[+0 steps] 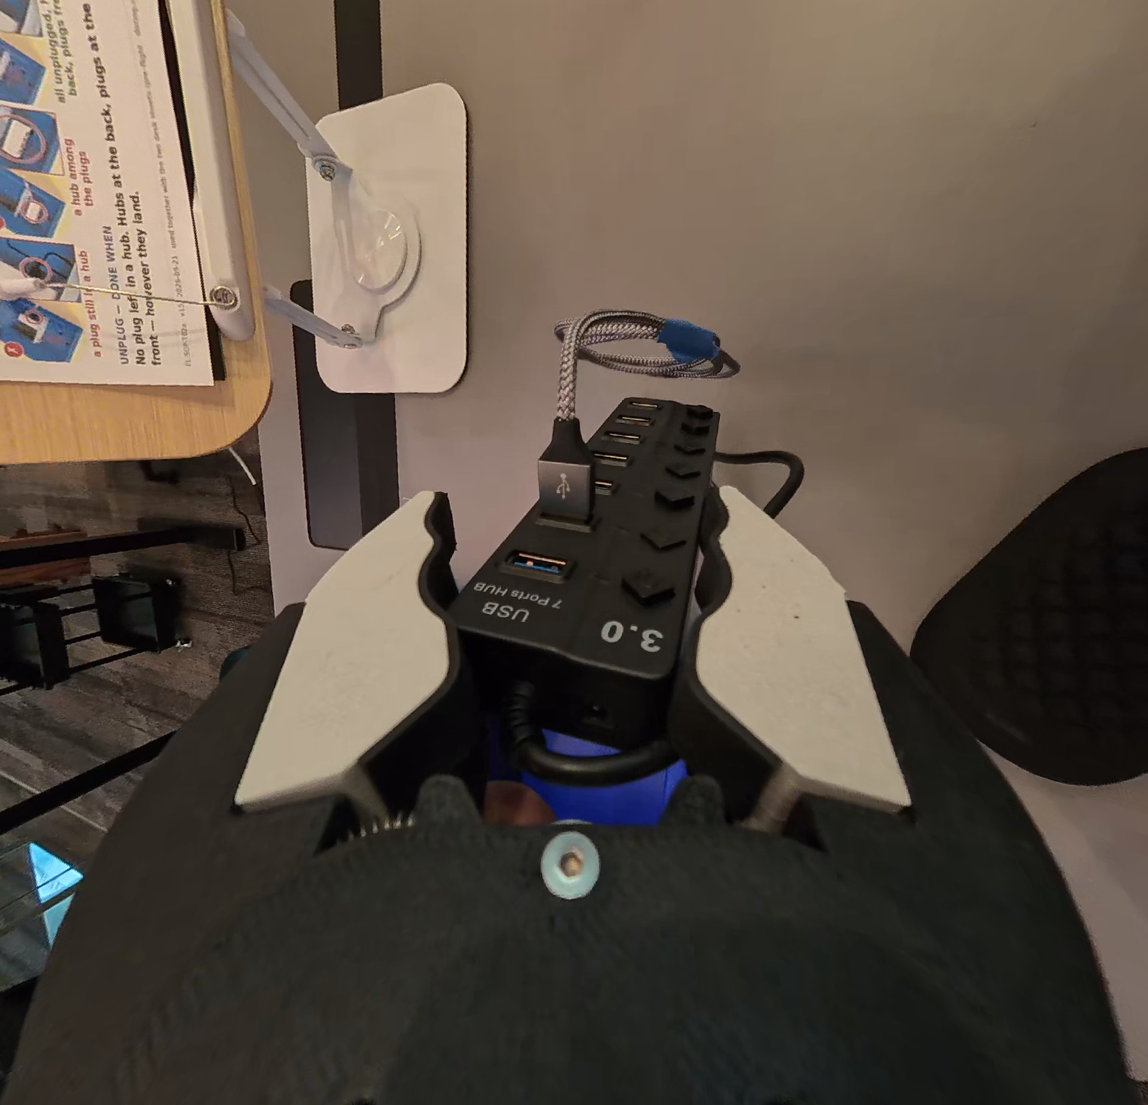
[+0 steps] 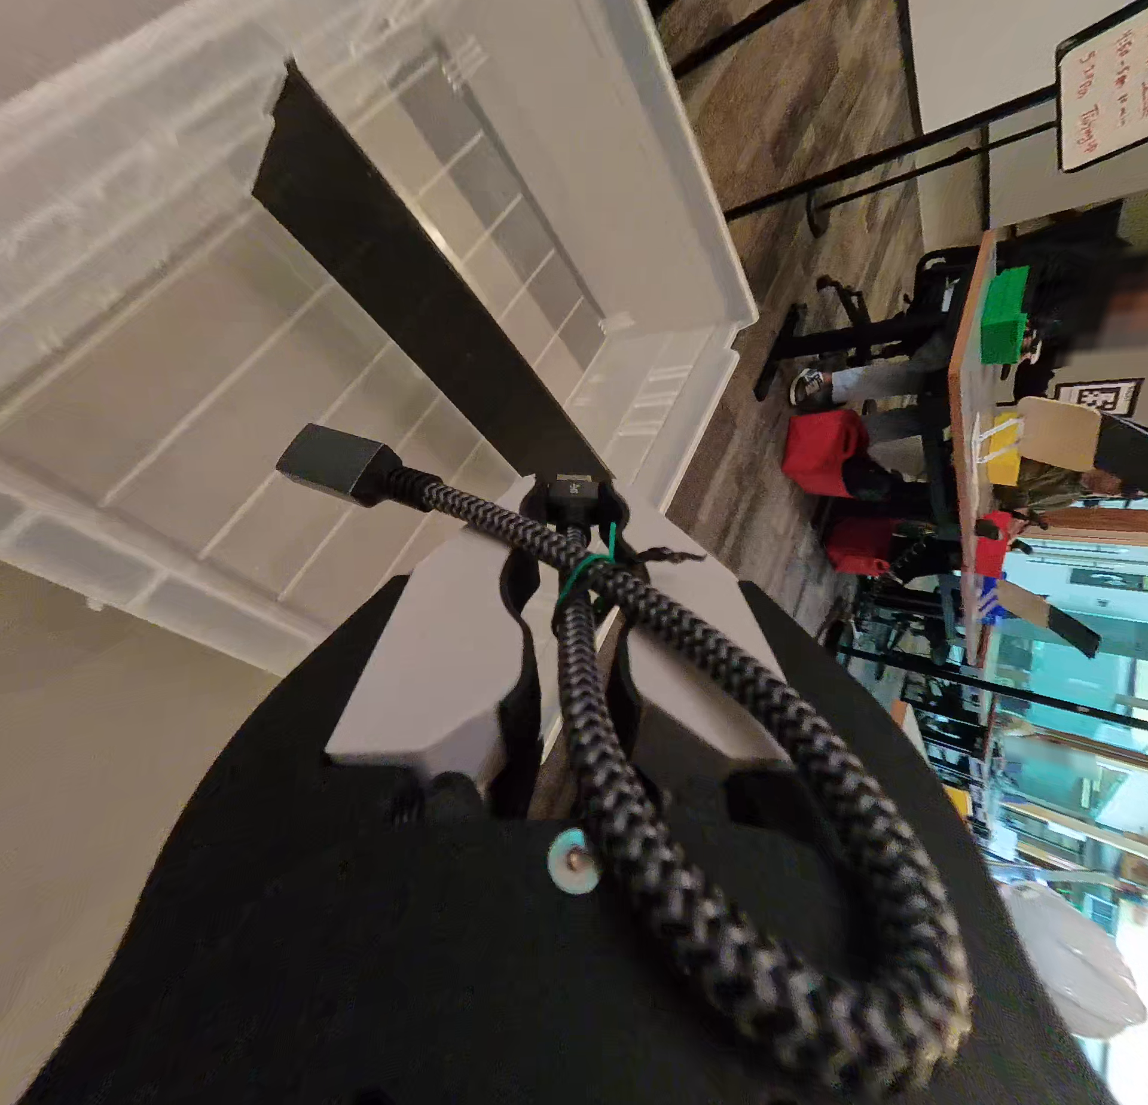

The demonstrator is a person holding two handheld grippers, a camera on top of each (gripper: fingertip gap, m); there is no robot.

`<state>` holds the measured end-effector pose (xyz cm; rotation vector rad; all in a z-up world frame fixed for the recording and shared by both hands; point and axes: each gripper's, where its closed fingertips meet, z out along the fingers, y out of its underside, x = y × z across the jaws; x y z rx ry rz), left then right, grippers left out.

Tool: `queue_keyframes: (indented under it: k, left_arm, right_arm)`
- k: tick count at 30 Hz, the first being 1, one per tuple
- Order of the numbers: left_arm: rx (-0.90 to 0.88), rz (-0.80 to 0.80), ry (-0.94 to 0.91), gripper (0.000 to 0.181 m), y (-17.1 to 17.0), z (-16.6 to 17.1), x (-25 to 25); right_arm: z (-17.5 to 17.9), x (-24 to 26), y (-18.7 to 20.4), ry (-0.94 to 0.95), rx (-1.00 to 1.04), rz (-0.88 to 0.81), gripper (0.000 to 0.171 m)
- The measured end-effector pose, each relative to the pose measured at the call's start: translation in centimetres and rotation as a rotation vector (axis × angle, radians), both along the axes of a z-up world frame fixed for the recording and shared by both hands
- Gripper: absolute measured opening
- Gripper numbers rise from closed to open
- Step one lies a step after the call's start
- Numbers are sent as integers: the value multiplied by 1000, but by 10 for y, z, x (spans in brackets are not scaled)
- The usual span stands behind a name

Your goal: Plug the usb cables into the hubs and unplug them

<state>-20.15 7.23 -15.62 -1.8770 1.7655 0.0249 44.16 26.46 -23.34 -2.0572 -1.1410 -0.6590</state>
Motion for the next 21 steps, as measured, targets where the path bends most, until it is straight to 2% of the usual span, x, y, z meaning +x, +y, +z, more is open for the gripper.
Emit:
queue_keyframes:
  k: [8, 16, 21]
  left_arm:
    - [1, -9, 32, 76, 1, 7, 7]
    - [-10, -19, 52, 76, 3, 5, 12]
    - [-14, -30, 63, 76, 4, 2, 16]
  right_arm:
    - [-64, 32, 7, -297, -205, -21, 14]
    - [-86, 60, 9, -719, -442, 19, 14]
    - [-101, 53, 7, -703, -572, 51, 15]
